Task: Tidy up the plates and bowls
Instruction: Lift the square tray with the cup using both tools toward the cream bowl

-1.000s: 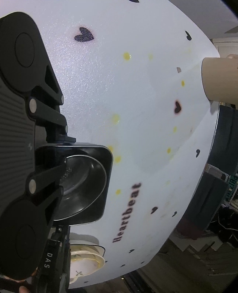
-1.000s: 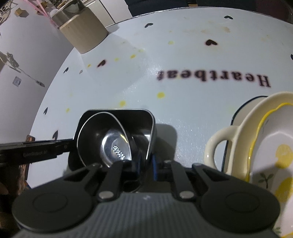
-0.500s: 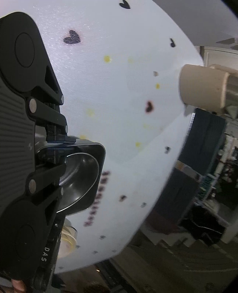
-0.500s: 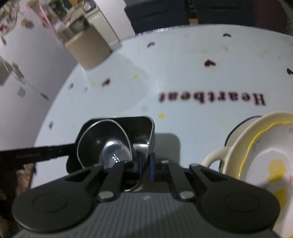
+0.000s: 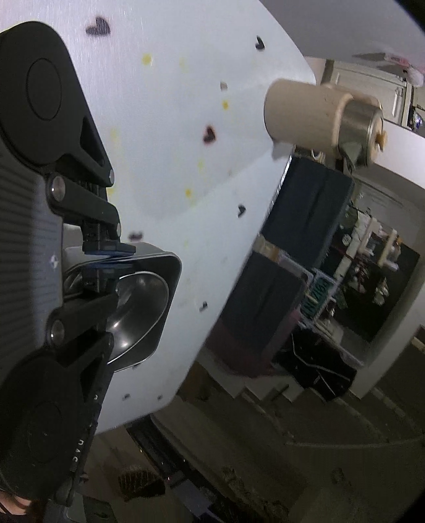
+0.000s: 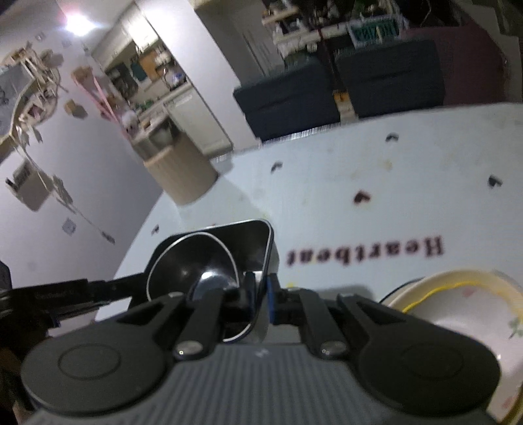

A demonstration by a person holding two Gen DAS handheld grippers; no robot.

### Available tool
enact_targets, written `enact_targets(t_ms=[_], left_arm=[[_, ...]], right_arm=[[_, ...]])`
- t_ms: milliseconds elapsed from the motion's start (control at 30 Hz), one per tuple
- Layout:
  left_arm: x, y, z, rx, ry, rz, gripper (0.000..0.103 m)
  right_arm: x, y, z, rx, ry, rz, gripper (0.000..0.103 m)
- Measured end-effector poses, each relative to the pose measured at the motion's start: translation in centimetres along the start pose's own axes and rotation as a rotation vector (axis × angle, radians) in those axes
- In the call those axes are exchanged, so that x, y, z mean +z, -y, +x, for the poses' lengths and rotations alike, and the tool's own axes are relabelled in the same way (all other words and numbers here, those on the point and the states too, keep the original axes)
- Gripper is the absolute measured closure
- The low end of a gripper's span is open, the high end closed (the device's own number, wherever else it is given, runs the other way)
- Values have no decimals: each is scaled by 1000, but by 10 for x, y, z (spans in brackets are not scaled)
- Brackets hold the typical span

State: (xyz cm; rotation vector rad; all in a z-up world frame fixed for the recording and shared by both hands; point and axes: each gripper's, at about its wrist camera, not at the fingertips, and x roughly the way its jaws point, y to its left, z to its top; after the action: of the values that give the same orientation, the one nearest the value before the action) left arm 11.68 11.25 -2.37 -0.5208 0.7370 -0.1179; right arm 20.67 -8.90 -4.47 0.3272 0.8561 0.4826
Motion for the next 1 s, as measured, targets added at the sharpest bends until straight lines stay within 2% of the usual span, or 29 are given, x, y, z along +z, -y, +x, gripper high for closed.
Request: enact_targets(t_ms=[200,433,833,1000], left_arm=[[-5,33,8,-61,7,16,98],[-18,69,26,-108,-15,34,98],[-46,109,54,-132,-79,49,99],[-55,117,69,-130,-121,55,99]], right_arm=[[10,27,-32,12,77,49,94],[4,62,-70,-20,138,79,94],[-24,107,-116,-104,175,120,94],[-33,118,-122,-136,167,137,94]])
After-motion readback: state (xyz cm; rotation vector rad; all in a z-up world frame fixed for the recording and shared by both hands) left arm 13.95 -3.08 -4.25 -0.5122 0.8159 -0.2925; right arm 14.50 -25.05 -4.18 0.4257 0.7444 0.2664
